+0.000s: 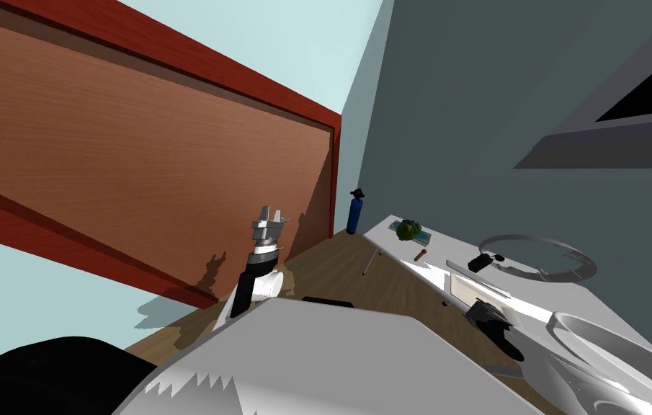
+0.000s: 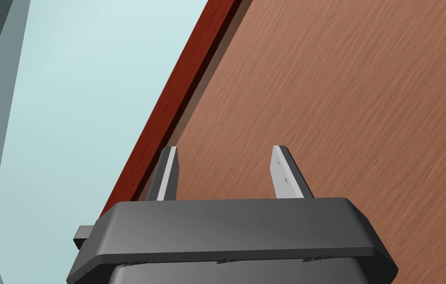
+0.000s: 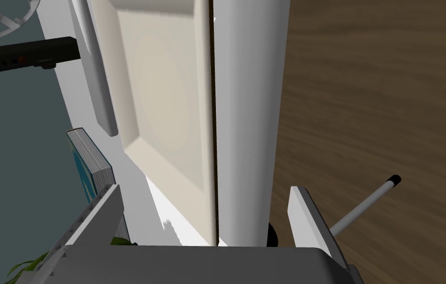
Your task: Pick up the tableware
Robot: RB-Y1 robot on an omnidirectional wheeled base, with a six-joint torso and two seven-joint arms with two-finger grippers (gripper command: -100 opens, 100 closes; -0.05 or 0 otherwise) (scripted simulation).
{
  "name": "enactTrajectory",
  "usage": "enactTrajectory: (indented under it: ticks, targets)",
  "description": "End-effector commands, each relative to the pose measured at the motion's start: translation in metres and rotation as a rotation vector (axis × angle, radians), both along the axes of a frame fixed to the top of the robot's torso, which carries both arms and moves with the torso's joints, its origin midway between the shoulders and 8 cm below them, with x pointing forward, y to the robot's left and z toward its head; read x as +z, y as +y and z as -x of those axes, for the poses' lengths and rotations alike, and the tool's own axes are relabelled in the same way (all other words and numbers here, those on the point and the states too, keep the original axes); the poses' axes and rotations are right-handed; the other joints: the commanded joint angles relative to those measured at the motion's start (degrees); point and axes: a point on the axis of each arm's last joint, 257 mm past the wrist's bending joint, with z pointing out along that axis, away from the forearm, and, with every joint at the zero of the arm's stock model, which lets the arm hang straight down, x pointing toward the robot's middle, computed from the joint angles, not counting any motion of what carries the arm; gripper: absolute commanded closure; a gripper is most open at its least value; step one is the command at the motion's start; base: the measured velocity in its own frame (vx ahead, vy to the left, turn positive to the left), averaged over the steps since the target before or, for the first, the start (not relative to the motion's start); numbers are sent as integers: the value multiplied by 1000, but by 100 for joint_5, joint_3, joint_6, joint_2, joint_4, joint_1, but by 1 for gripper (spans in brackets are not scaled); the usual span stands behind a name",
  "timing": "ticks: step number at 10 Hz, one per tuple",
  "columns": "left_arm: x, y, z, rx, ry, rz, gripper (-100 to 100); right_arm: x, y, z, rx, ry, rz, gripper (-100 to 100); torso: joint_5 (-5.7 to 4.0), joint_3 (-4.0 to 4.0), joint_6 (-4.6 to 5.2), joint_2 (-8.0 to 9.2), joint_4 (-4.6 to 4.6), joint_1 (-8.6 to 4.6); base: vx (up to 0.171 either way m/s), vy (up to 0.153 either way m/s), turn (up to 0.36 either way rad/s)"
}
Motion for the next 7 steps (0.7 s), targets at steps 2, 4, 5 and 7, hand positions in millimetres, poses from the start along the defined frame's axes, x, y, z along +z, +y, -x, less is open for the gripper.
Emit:
enactTrajectory:
  ticks: [2, 4, 5, 7]
  targets:
    - [0, 0, 0, 0, 0, 0, 0, 0, -5, 5, -18, 6, 16, -100, -1, 1, 0, 1, 0, -2, 46, 53, -5]
    - [0, 0, 0, 0, 0, 0, 0, -1, 0, 0, -9, 9, 20, -100, -5, 12, 1, 21, 5, -26, 13, -7, -37]
    - [0, 0, 0, 0, 0, 0, 0, -2, 6, -5, 3, 12, 22, -100, -8, 12, 3, 20, 5, -37, 44, -48, -128]
    - [0, 0, 0, 0, 0, 0, 0, -4, 12, -9, 13, 12, 22, -100, -11, 5, 2, 8, 2, -51, 51, -47, -69]
